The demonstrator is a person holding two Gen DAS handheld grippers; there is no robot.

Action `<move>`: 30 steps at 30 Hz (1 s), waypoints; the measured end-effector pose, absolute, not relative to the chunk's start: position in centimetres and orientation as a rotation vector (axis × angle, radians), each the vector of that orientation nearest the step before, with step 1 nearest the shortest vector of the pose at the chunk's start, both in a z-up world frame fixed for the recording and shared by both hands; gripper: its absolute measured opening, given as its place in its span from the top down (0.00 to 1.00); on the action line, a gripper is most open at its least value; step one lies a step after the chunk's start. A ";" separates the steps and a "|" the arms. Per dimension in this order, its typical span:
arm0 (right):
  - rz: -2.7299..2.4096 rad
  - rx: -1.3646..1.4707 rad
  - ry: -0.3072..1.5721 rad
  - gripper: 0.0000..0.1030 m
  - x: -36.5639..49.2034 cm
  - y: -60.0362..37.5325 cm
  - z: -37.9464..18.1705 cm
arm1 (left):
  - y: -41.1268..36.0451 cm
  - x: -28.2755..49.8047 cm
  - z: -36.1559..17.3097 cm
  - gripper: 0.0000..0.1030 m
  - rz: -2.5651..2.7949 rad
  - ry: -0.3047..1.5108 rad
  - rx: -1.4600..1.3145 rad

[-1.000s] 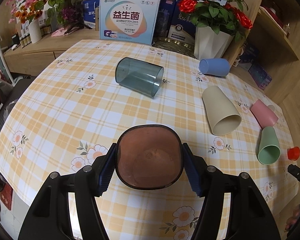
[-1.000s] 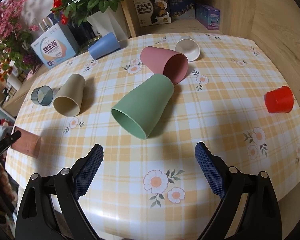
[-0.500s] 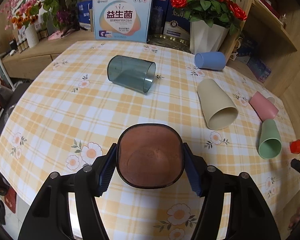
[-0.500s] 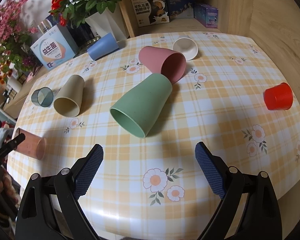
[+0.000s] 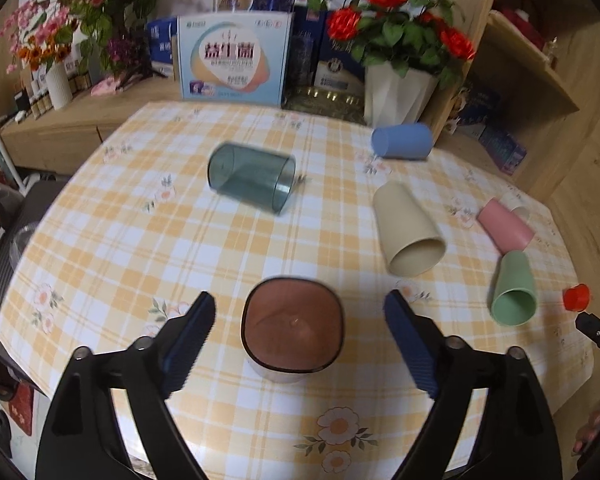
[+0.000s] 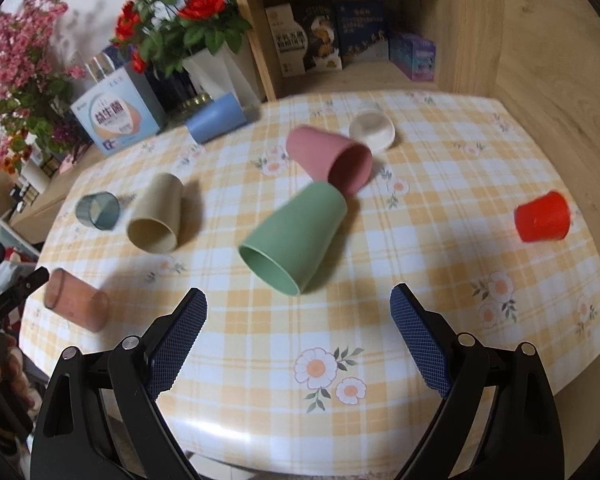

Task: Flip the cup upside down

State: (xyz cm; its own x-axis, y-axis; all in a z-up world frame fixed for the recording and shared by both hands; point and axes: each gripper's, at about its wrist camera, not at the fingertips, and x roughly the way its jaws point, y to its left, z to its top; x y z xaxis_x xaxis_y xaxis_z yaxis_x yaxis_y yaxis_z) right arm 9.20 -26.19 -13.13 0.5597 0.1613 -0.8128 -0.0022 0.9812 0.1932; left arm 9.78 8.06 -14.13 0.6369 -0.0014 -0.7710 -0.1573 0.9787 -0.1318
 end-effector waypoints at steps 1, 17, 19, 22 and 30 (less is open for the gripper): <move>0.102 0.176 0.954 0.13 8.9 -26.0 -12.2 | 8.0 9.5 -13.1 0.13 0.090 0.858 -0.187; 0.079 0.119 0.608 0.13 1.6 -24.4 0.8 | 5.8 0.4 1.0 0.06 0.118 0.554 -0.070; 0.078 0.110 0.594 0.13 1.2 -24.2 1.5 | 5.6 -0.7 1.7 0.06 0.116 0.523 -0.071; 0.080 0.100 0.580 0.13 0.6 -24.0 2.3 | 5.1 -2.1 2.5 0.06 0.115 0.474 -0.060; 0.076 0.093 0.574 0.13 0.5 -23.7 2.6 | 4.7 -2.5 3.0 0.06 0.112 0.462 -0.047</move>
